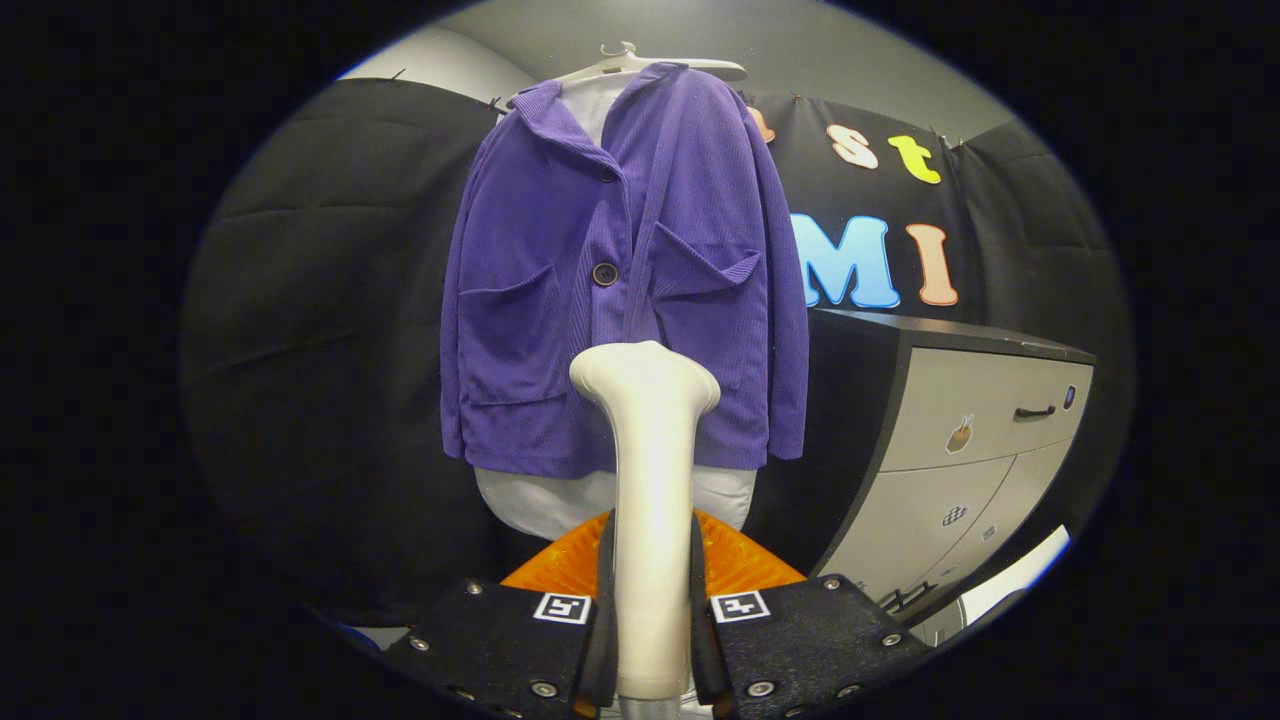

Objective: Iron the clothes twice with a garment steamer, once on the left side and once on the right side.

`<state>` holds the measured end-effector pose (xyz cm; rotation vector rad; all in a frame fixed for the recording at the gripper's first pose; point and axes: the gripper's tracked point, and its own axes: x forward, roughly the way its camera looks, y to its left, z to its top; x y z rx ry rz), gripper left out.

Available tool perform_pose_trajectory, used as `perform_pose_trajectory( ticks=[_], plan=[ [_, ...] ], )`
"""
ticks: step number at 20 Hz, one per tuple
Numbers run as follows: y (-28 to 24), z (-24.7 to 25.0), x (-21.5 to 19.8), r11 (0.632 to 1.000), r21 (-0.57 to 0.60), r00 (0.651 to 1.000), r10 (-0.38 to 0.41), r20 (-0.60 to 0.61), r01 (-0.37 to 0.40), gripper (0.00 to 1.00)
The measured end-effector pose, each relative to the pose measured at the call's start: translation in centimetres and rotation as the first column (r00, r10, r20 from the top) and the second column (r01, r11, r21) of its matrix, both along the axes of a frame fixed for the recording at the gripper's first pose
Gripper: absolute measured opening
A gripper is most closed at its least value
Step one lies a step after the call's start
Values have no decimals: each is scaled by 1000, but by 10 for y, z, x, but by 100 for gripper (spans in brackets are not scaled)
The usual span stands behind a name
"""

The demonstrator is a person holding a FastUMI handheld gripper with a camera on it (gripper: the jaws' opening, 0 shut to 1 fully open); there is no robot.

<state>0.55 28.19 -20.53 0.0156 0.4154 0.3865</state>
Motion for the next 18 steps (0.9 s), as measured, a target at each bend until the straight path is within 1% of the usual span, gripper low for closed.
perform_pose_trajectory(
  ticks=[3,7,11,14,18],
  plan=[
    [2,49,7,999,38,996,6,92,-9,29],
    [20,134,24,994,89,976,39,214,-59,29],
    [47,220,43,986,125,931,56,361,-108,29],
    [77,269,57,977,153,902,74,425,-152,29],
    [107,306,80,971,163,871,79,484,-178,30]
  ],
)
